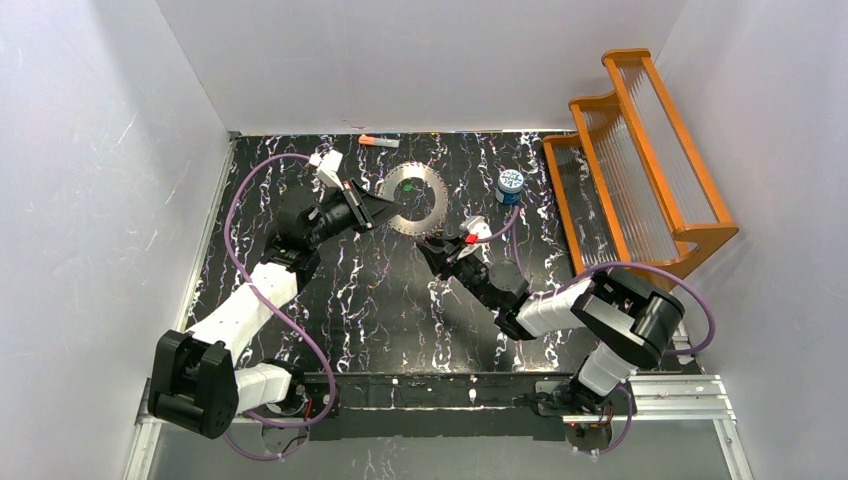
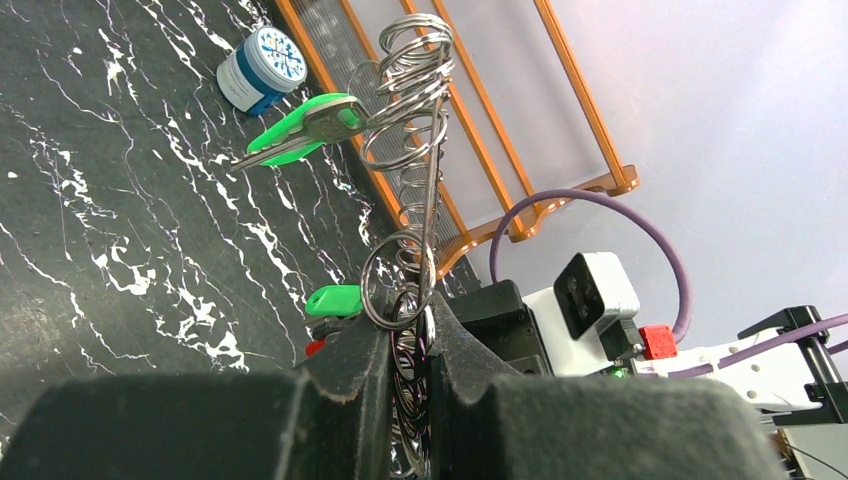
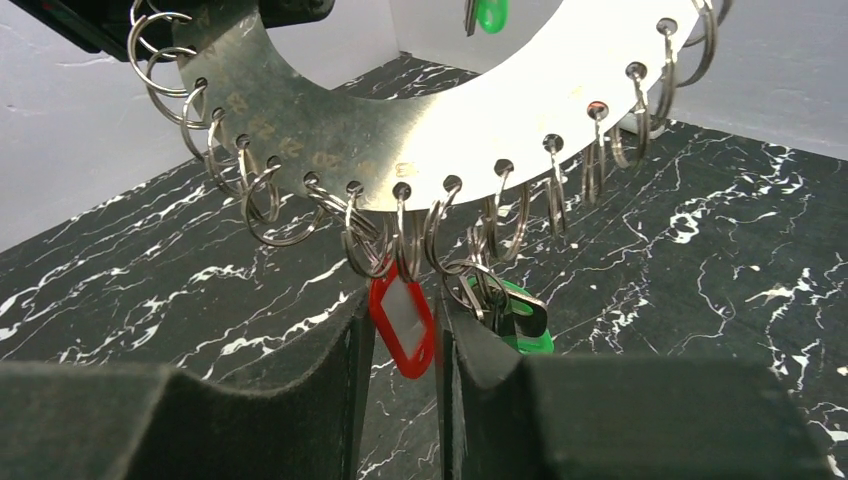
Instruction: Remove the keys from the keyring
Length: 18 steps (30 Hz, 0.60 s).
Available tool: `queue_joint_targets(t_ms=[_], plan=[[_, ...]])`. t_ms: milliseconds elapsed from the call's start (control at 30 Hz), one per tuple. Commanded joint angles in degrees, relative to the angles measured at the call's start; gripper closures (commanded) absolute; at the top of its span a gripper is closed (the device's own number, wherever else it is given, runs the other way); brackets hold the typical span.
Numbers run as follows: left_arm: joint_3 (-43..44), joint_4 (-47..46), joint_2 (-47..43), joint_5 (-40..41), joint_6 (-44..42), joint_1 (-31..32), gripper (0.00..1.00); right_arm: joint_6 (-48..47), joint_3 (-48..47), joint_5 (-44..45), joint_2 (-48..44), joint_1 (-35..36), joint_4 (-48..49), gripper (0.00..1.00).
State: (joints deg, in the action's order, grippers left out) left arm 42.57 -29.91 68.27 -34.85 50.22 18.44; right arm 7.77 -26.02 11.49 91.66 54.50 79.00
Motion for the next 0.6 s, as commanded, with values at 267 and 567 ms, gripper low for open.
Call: queue_joint_targets(t_ms=[267, 567], plan=[[-0.03, -2.17, -0.81, -0.13, 0.85, -0.75, 1.00, -2.51, -0.35, 0.98, 0.06, 0.69, 4.14, 0.77], [0.15, 0.93, 0.15, 2.01, 0.33, -2.29, 1.00, -2.50, 0.69, -2.25, -4.33, 0.75, -0.79, 0.99]])
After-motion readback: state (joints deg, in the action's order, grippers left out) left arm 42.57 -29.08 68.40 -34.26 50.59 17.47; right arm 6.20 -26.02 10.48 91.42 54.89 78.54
